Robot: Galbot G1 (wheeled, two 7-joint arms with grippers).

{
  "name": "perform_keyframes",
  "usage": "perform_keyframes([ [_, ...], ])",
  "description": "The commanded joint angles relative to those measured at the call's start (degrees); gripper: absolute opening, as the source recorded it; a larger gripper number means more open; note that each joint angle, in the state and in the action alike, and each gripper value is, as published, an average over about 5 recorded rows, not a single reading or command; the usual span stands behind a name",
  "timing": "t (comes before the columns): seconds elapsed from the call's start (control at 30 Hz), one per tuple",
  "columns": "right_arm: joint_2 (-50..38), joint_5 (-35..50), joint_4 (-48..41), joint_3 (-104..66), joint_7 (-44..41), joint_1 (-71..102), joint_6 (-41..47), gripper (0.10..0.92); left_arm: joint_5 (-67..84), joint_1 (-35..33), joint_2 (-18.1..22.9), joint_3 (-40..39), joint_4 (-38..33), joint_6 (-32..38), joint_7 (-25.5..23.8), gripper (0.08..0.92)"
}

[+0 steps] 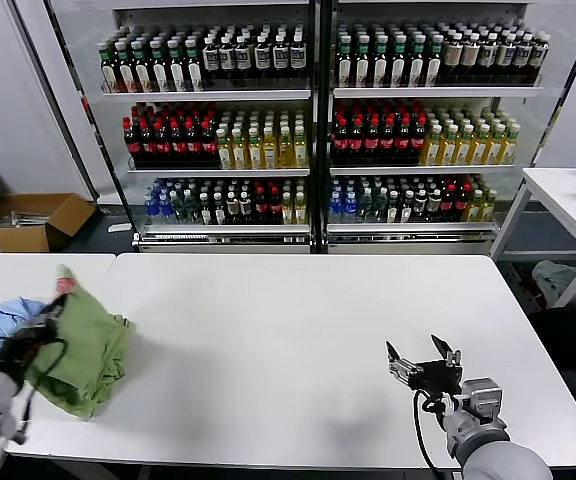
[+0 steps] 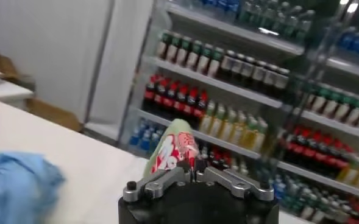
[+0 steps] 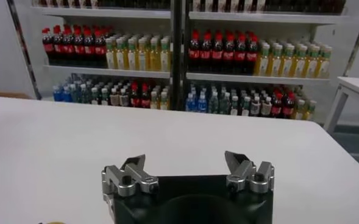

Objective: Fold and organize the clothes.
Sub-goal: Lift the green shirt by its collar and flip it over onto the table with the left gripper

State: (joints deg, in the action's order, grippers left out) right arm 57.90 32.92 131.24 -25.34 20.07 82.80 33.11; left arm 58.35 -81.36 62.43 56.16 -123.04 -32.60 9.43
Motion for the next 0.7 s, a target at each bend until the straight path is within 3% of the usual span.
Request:
perform_keyframes([
  [0.03, 0.22, -0.31, -0.08, 0.24, 0.04, 0.54, 0.01, 0.823, -22.67, 4.57, 20.78, -47.88, -2.0, 0.02, 2.27, 0.098],
  [0.5, -0.1, -0.69, -1.27, 3.3, 0.03, -2.38, 0.01, 0.823, -29.0, 12.33, 27.53, -48.62, 9.22, 8.51, 8.63, 0.1],
  [0.6, -0.41, -0.53, -1.62, 4.49, -0.04, -4.24, 0.01, 0.823, -30.03, 12.76, 27.47, -48.55, 8.34, 9.84, 6.96, 0.138],
  [0.7, -0.61, 0.05, -2.76, 6.2, -0.63, -7.01, -0.02, 0.822, -32.84, 11.69, 24.63, -46.67, 4.38, 11.36, 2.6, 0.217],
])
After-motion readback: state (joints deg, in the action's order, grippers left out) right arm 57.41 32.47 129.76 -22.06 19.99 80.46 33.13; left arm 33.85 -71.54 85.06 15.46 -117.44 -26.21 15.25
